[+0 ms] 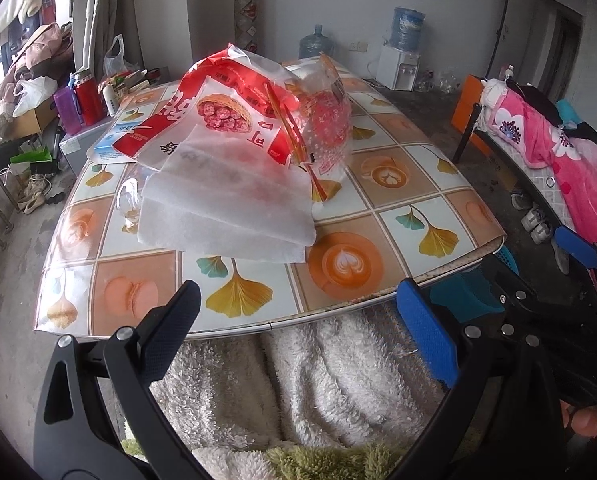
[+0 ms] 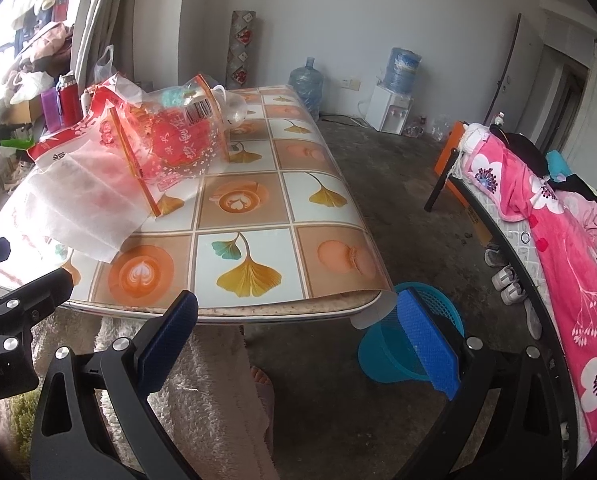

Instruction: Collect trash

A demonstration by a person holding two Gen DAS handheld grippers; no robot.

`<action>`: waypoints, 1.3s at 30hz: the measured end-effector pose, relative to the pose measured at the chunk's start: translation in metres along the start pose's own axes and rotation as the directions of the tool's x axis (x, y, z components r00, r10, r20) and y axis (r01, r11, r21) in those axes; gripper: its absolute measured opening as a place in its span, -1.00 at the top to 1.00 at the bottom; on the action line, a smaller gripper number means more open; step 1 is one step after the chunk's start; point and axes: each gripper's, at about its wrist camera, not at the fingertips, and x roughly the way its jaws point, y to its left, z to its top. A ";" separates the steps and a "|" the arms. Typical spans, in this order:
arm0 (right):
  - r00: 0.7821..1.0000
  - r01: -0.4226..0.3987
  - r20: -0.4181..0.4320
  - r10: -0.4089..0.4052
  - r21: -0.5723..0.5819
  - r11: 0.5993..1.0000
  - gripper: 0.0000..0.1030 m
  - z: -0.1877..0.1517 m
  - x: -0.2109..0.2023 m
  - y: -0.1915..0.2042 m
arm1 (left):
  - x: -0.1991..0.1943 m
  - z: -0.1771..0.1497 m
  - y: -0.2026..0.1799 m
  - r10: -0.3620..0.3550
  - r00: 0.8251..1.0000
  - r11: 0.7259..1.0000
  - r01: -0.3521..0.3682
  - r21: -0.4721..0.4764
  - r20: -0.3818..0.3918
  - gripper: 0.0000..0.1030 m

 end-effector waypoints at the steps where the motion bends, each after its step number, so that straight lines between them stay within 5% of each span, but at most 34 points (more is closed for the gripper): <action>1: 1.000 0.001 0.000 -0.001 0.001 1.000 -0.89 0.000 0.000 0.000 | 0.000 0.000 0.000 0.000 1.000 1.000 0.000 0.000 0.000 -0.83; 39: 1.000 -0.005 0.002 0.005 -0.005 1.000 -0.89 0.003 -0.001 0.005 | 0.001 0.001 0.006 0.025 1.000 0.999 -0.025 -0.022 -0.010 -0.83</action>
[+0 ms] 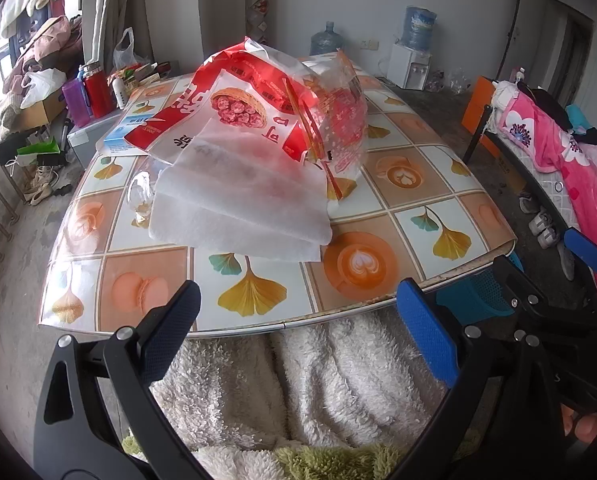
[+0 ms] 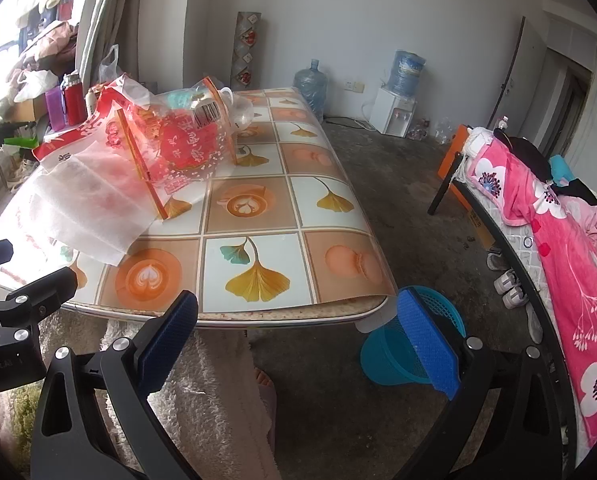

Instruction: Collect trash

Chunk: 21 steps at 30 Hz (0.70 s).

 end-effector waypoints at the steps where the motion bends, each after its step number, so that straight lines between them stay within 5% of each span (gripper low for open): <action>1: 1.000 0.001 0.000 -0.001 0.000 1.000 -0.89 0.000 0.000 0.000 | 0.000 0.000 0.000 0.000 1.000 1.000 0.000 0.000 0.000 -0.83; 21: 1.000 -0.002 -0.003 0.002 -0.002 1.000 -0.89 0.000 0.000 0.001 | 0.000 0.000 0.000 0.001 1.000 1.000 -0.001 0.001 -0.001 -0.83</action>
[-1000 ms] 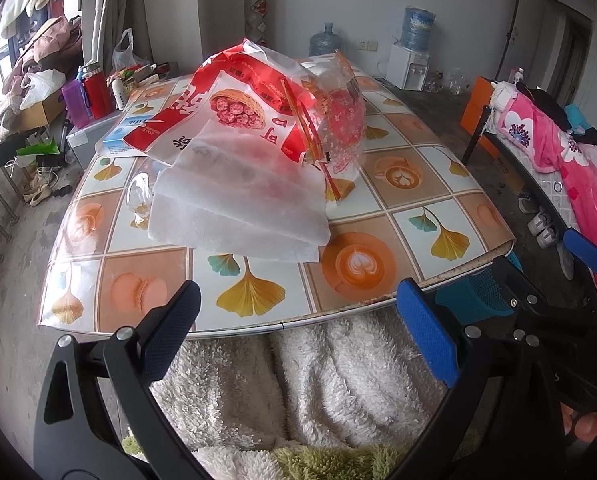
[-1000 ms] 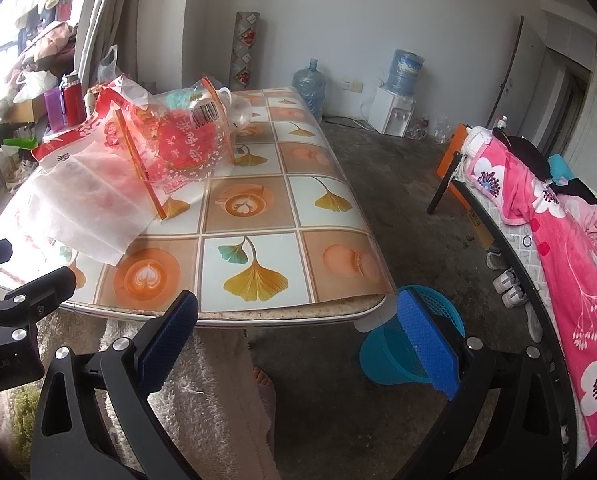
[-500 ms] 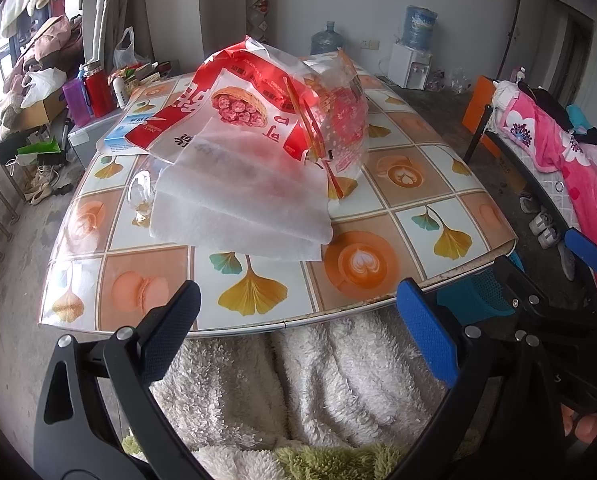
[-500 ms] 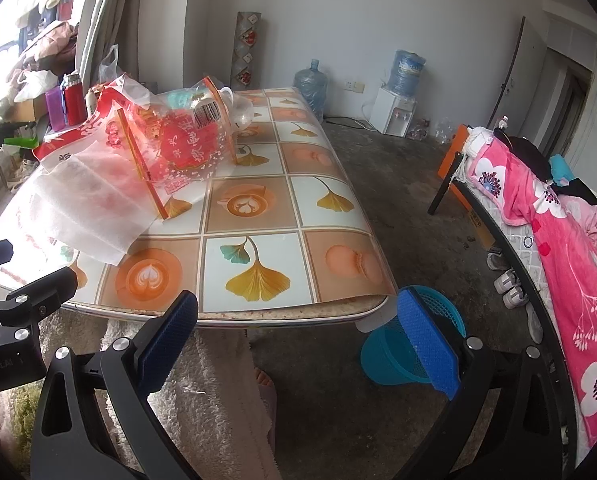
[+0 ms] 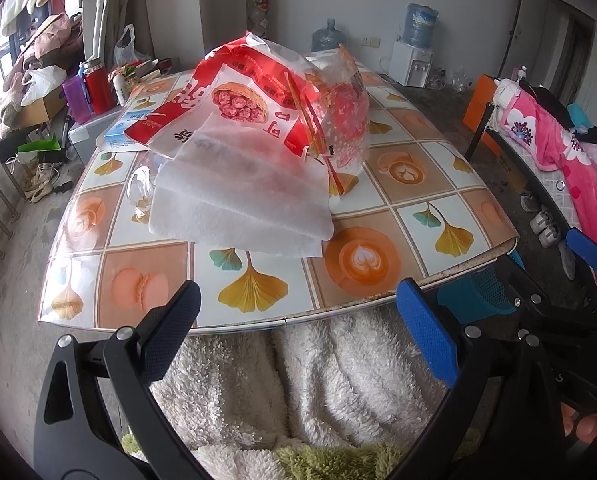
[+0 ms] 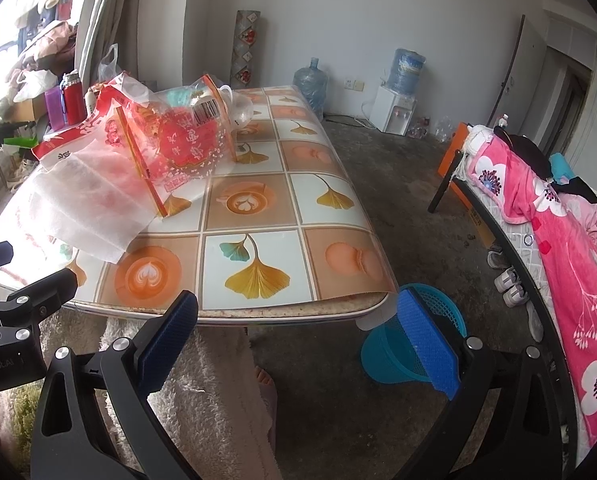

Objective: Collect trash
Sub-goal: 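Reach the left tool to the clear candy wrapper and close on it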

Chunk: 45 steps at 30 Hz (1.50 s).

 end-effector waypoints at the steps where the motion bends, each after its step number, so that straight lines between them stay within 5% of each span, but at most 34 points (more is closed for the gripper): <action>1: 1.000 -0.001 -0.001 0.001 -0.002 1.000 -0.89 0.000 0.001 0.001 | 0.000 0.000 0.000 0.000 1.000 1.000 0.000 0.000 0.000 -0.83; 11: 0.999 -0.034 -0.010 0.035 0.025 0.999 -0.89 0.003 0.006 0.005 | 0.000 0.004 0.012 0.017 1.000 0.999 -0.016 -0.029 0.020 -0.83; 18: 0.983 -0.180 -0.017 0.182 0.088 0.980 -0.89 0.023 0.022 0.015 | -0.005 0.015 0.066 0.047 0.995 0.992 -0.036 -0.119 0.092 -0.83; 21: 0.962 -0.266 -0.032 0.271 0.110 0.958 -0.89 0.032 0.034 0.027 | -0.005 0.021 0.096 -0.020 0.990 0.988 0.042 -0.151 0.143 -0.83; 25: 0.946 -0.313 -0.054 0.319 0.100 0.945 -0.88 0.043 0.048 0.041 | -0.005 0.021 0.134 -0.149 0.957 0.952 0.206 -0.224 0.249 -0.83; 29: 0.943 -0.325 -0.050 0.330 0.080 0.942 -0.88 0.054 0.057 0.051 | 0.006 0.023 0.154 -0.158 0.958 0.917 0.233 -0.323 0.240 -0.83; 35: 0.942 -0.331 -0.036 0.333 0.052 0.942 -0.87 0.073 0.067 0.060 | 0.028 0.032 0.145 -0.228 0.948 0.921 0.284 -0.266 0.222 -0.83; 42: 0.938 -0.346 -0.025 0.346 0.019 0.938 -0.86 0.088 0.069 0.073 | 0.032 0.033 0.134 -0.262 0.935 0.924 0.314 -0.216 0.241 -0.20; 45: 0.936 -0.352 -0.024 0.352 0.008 0.936 -0.86 0.090 0.067 0.078 | 0.027 0.036 0.133 -0.259 0.926 0.934 0.312 -0.174 0.274 -0.08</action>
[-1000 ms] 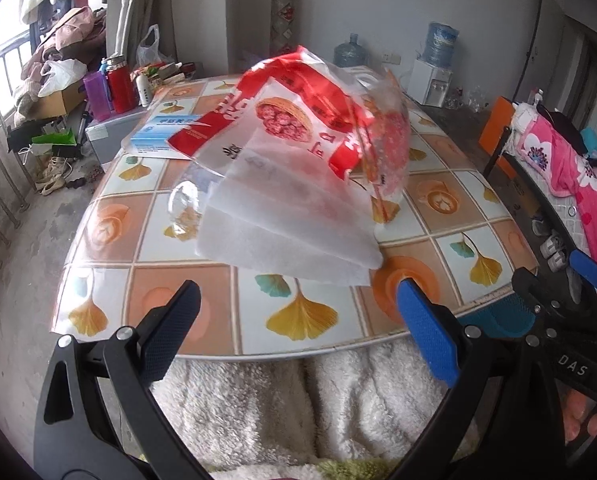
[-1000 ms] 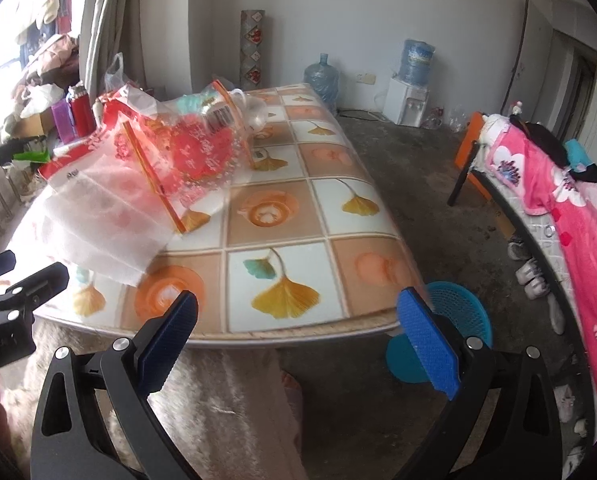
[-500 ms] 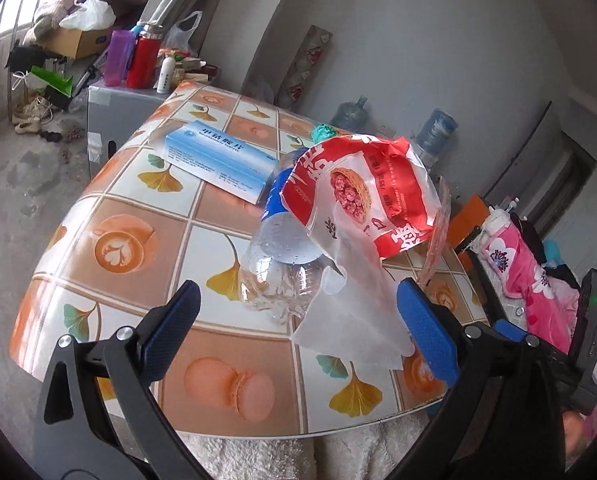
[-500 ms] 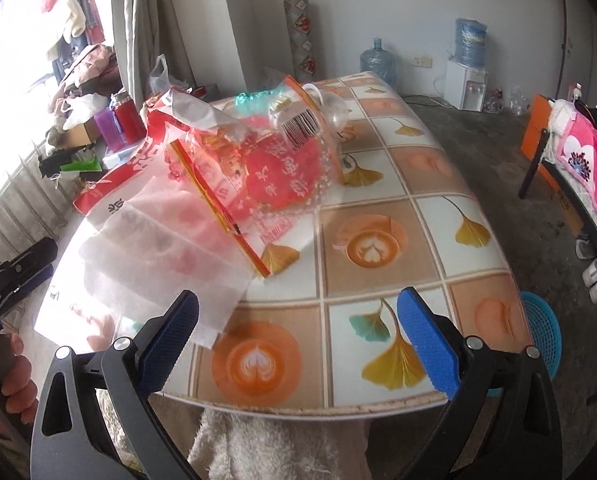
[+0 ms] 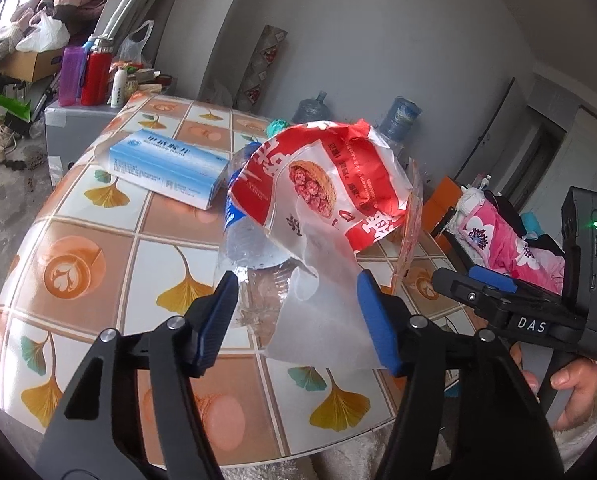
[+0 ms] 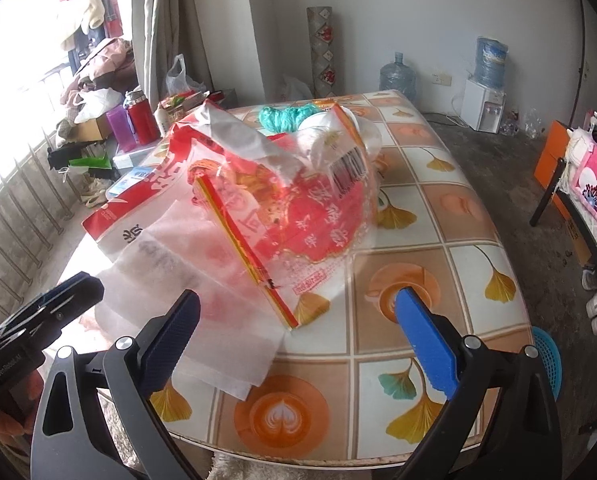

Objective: Collect trash
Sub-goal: 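Reach the left tool to the clear candy wrapper and close on it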

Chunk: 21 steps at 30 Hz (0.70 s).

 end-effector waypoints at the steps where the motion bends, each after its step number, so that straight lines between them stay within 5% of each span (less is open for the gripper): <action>1: 1.000 0.000 0.002 0.000 -0.002 1.000 -0.86 0.000 0.000 0.002 | -0.002 0.002 -0.002 -0.009 1.000 1.000 0.009 0.018 0.010 -0.07; 14: 1.000 0.001 0.015 -0.002 0.010 1.000 -0.82 -0.001 -0.008 0.002 | 0.003 0.003 -0.016 -0.048 0.999 0.996 0.048 0.072 -0.005 0.07; 18: 0.999 -0.002 0.035 0.002 0.021 1.000 -0.78 -0.002 -0.014 0.000 | 0.024 0.006 -0.020 0.047 0.996 0.992 -0.038 0.117 -0.081 0.35; 21: 0.999 0.003 0.049 -0.004 0.029 1.000 -0.77 -0.003 -0.020 -0.004 | 0.025 0.007 -0.020 0.046 0.995 0.993 -0.036 0.116 -0.086 0.51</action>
